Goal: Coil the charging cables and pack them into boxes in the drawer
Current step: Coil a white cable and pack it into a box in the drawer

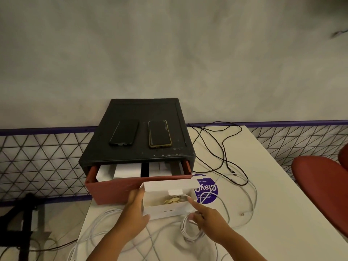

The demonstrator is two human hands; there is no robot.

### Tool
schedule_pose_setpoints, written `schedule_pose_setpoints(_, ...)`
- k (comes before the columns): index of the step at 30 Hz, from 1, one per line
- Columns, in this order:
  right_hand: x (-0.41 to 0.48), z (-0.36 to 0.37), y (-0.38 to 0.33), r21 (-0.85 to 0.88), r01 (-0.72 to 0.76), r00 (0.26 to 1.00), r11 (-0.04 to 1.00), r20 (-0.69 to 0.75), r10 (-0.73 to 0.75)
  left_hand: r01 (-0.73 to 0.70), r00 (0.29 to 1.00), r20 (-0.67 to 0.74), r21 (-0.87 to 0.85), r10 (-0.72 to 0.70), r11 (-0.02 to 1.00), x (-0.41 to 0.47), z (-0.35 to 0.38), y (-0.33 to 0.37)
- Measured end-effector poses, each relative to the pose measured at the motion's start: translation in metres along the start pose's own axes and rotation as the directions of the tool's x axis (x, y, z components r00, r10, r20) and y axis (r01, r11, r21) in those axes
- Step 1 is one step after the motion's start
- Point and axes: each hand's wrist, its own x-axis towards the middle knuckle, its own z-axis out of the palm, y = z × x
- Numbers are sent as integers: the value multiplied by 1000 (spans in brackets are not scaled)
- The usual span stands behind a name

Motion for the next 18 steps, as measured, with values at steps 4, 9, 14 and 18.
schedule_pose_setpoints(4,-6,-7,-3,26,-9,1000,1000,-20,10,-33,999,23,32,32,999,-2,4,11)
schedule_pose_setpoints(9,-21,-25,-22,21,124,970,992,-212,-117,-43,997,58,-130,50,991,-13,5,29)
schedule_pose_setpoints(14,-37,-35,-53,-201,313,842,928,-393,-369,-46,983,162,-222,84,974,-26,-4,47)
schedule_pose_setpoints(18,-41,-32,-69,-631,425,646,650,-291,-705,-117,961,222,-204,163,972,-38,-10,66)
